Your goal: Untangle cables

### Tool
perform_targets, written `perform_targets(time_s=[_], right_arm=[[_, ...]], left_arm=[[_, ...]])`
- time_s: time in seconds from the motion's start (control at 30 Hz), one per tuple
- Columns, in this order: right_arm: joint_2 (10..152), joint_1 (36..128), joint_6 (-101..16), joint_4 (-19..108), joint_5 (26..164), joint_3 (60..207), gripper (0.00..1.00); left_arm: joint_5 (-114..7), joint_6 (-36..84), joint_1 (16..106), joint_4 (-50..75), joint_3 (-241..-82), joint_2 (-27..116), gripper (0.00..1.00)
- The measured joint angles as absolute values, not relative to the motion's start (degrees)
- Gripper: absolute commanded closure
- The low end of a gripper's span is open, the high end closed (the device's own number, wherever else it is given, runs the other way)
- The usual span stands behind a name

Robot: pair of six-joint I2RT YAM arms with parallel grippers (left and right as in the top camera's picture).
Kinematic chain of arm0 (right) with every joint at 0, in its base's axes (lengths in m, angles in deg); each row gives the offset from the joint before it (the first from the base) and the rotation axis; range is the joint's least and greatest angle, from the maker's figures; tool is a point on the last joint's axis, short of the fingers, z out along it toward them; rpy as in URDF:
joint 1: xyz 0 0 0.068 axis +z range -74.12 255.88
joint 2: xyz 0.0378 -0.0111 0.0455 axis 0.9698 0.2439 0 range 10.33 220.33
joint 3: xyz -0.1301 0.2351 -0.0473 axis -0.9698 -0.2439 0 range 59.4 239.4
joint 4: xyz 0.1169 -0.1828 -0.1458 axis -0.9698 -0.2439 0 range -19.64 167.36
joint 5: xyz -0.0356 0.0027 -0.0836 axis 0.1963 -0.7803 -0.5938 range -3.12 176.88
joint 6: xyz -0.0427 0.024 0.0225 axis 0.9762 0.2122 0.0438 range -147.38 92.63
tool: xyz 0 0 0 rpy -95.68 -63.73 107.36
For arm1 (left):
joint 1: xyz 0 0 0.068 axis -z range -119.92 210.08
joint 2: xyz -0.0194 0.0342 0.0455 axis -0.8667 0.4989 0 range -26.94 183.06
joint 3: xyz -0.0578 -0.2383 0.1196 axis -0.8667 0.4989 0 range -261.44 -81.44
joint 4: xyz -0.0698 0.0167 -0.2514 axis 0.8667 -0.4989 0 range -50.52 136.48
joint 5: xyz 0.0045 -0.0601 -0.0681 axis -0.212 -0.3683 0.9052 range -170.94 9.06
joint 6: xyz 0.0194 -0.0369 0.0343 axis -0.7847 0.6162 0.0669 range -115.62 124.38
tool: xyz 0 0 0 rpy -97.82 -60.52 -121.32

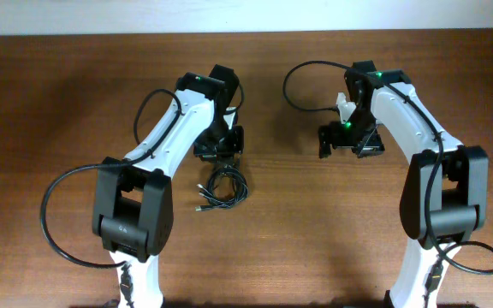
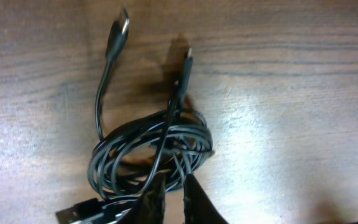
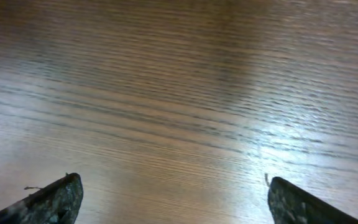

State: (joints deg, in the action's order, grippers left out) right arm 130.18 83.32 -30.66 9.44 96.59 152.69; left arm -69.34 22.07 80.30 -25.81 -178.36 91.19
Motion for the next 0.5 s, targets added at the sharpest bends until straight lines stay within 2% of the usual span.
perform_targets(time_s=[0.07,0.1,0.13,0.17,0.2,0.23,0.33,0.43,0.5], right_arm=[[130.18,83.32,-30.66,9.41,98.52,152.69,0.02],[130.18,83.32,-30.66,9.39,100.40,152.69,0.17],[130.18,83.32,-30.64,9.41,101.49,152.69,0.47],[130.18,83.32,-30.84,9.41,103.19,152.67,0.68],[130.18,83.32,-30.64,9.39,105.10,152.56,0.88],[130.18,83.41,-30.64,9.39,106.73,152.50,0.96],[130.18,84.24,-31.01,9.63,109.27,151.53,0.96],[130.18,86.89,-31.23,14.33,113.97,147.53,0.96],[130.14,88.70,-31.25,19.64,120.24,143.58,0.76]], left_arm=[[-69.82,21.39,80.30,-25.25,-178.36,91.19,0.74],[-70.06,20.47,80.30,-25.29,-178.36,91.19,0.73],[-70.30,19.75,80.30,-25.51,-178.36,91.19,0.73],[-70.46,18.14,80.30,-26.45,-178.36,91.19,0.76],[-70.48,16.65,80.30,-27.56,-178.34,91.19,0.90],[-70.50,14.97,80.30,-28.46,-178.34,91.19,0.91],[-70.48,12.89,80.30,-30.47,-178.34,91.19,0.99],[-70.61,12.06,80.30,-30.75,-178.34,91.19,1.00],[-70.92,12.45,79.78,-30.38,-178.34,91.19,1.00]])
